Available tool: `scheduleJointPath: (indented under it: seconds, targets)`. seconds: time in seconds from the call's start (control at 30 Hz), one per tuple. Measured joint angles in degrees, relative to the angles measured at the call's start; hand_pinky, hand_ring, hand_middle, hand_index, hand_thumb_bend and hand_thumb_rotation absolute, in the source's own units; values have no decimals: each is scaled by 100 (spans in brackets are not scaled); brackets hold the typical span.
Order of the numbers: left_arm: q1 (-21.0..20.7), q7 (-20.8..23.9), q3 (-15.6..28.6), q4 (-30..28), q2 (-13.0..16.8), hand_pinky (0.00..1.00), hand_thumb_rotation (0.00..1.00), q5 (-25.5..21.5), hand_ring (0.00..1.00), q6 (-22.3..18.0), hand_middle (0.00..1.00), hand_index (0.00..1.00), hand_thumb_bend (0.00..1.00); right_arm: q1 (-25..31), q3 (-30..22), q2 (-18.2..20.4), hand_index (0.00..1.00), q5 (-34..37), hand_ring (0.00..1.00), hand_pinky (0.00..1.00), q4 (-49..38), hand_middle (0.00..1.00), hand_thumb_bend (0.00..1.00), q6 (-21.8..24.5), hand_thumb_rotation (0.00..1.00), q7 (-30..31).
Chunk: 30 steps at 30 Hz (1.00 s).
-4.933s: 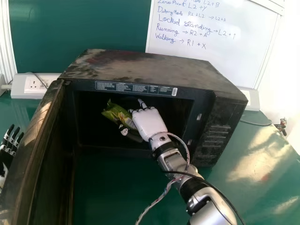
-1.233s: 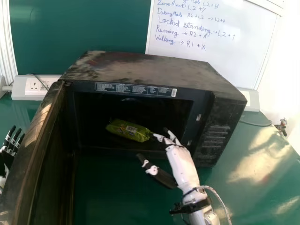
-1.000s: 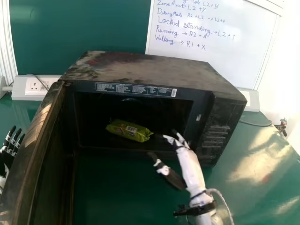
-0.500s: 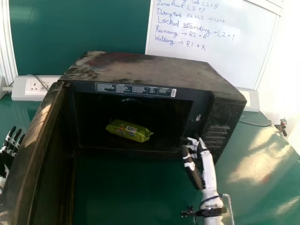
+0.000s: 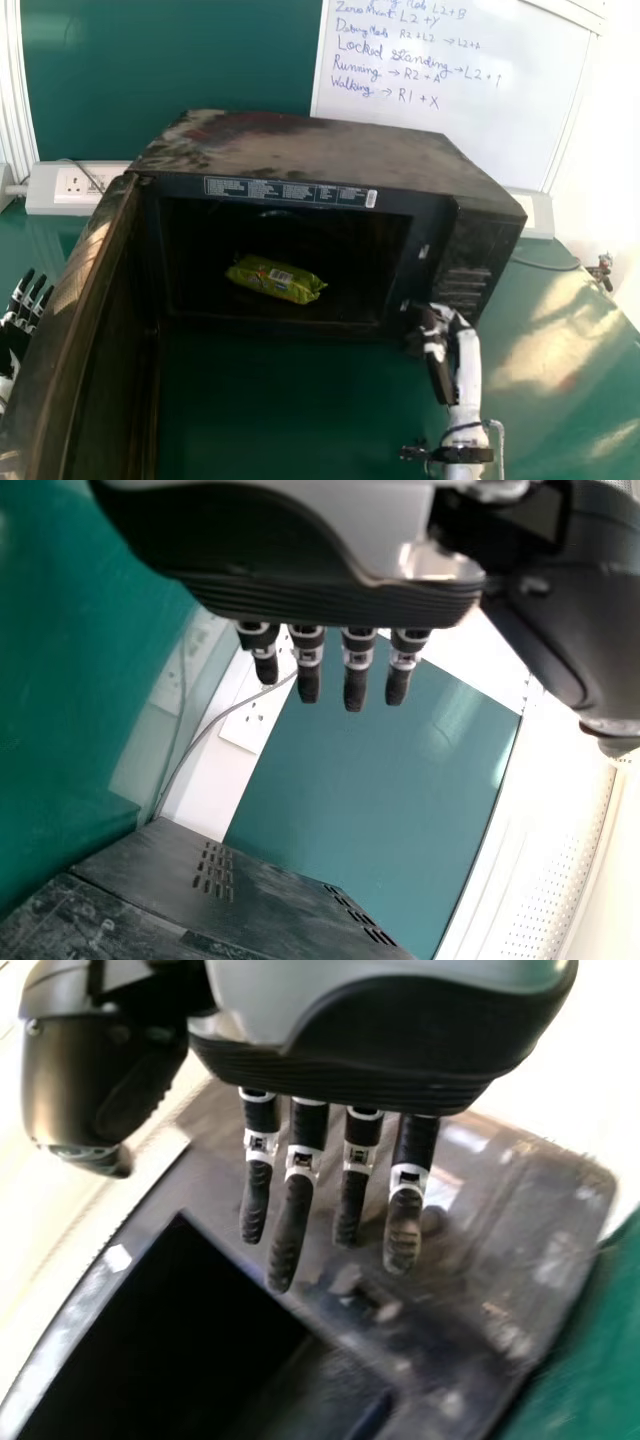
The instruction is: Put biscuit inside oven
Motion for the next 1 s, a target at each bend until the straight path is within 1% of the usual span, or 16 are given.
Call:
scheduleJointPath:
  seconds: [0.1, 0.13, 0.23, 0.3, 0.4, 0.47, 0.5, 0.57, 0.67, 0.87, 1.0]
  targets:
    - [2, 0, 0, 6, 4, 68, 0, 1, 73, 0, 78, 88, 14, -147, -113, -4, 64, 20, 28, 23, 242, 37, 66, -71, 58, -102]
    - [-1, 0, 0, 8, 5, 68, 0, 1, 72, 0, 78, 88, 14, -203, -149, -5, 64, 78, 29, 24, 337, 37, 68, -110, 60, -109]
    - [-11, 0, 0, 18, 7, 67, 0, 0, 72, 0, 78, 88, 14, -306, -245, -6, 64, 259, 30, 27, 533, 37, 68, -161, 65, -98]
    - [-11, 0, 0, 26, 9, 66, 0, 0, 71, 0, 78, 88, 14, -353, -284, -11, 65, 347, 31, 28, 602, 37, 64, -161, 69, -81]
    - [-13, 0, 1, 30, 12, 68, 0, 0, 72, 0, 78, 88, 14, -421, -319, -26, 65, 440, 32, 28, 733, 38, 59, -164, 80, -38]
    - [-15, 0, 1, 38, 14, 68, 0, 0, 72, 0, 78, 88, 14, -462, -372, -23, 66, 640, 33, 29, 825, 39, 58, -176, 83, 69]
    - [-15, 0, 1, 40, 15, 68, 0, 0, 72, 0, 78, 88, 14, -493, -416, -18, 66, 771, 34, 29, 893, 40, 58, -181, 87, 123]
    - [-13, 0, 2, 46, 18, 67, 0, 0, 72, 0, 78, 88, 13, -558, -504, -9, 66, 983, 33, 28, 1014, 41, 65, -183, 97, 203]
    - [-12, 0, 5, 46, 23, 68, 0, 0, 72, 0, 78, 88, 13, -672, -600, 6, 66, 1107, 32, 27, 1210, 41, 69, -174, 100, 209]
    - [-6, -1, 18, 41, 48, 64, 0, -1, 72, 1, 79, 88, 14, -888, -844, 93, 66, 1593, 31, 25, 1608, 41, 66, -198, 100, 415]
    - [-4, -12, 33, 43, 68, 63, 0, -7, 71, 4, 79, 89, 14, -1028, -964, 152, 64, 1924, 31, 26, 1891, 41, 72, -304, 100, 654]
